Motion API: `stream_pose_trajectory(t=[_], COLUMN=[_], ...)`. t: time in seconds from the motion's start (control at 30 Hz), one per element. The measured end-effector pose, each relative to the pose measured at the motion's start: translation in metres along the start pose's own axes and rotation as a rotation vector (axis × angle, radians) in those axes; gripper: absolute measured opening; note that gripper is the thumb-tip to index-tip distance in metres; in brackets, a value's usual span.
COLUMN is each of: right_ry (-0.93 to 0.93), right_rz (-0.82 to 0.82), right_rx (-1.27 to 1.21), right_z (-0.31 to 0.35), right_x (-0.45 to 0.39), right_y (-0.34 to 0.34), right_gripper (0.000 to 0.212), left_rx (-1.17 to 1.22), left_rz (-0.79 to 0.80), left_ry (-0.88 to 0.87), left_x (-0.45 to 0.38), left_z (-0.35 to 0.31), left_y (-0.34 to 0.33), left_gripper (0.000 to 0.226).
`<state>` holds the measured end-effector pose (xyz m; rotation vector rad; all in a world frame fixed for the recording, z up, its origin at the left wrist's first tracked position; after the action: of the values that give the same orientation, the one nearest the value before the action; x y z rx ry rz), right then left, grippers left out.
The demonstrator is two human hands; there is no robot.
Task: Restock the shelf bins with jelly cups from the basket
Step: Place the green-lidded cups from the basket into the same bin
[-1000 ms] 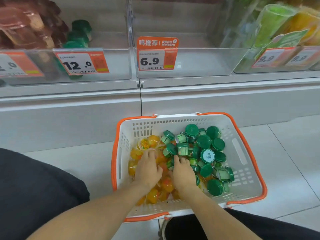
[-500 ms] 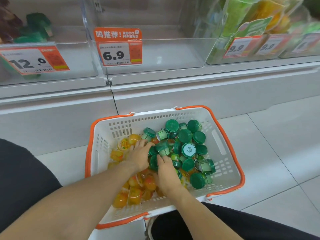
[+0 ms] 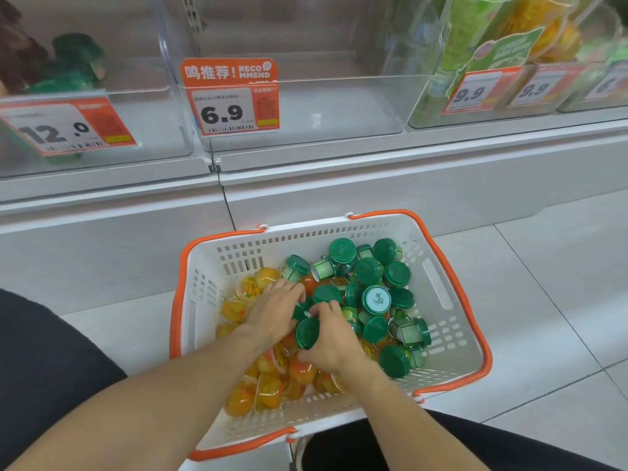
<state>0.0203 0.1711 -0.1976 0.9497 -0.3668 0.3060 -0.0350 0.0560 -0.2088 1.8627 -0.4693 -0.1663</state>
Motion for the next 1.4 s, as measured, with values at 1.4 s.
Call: stream_pose_trajectory(t=[1.4], right_ry=[0.057], right_rz=[0.367], right_rx=[0.231], right_z=[0.418], right_x=[-0.116], right_y=[0.158], right_gripper=[0.1], left_rx=[0.99], left_rz=[-0.666], left_ry=[0.254], left_x=[0.129], left_z=[0.145], left_y=[0.383], left_gripper=[0.049])
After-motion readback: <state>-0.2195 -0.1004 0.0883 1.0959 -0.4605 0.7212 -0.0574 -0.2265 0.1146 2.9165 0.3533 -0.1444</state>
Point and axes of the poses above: each hand's wrist, its own x-axis away from the middle knuckle, its own y-axis out of the back of the hand, z = x × y, the point moved 6 cm from there along -x, towards the middle knuckle
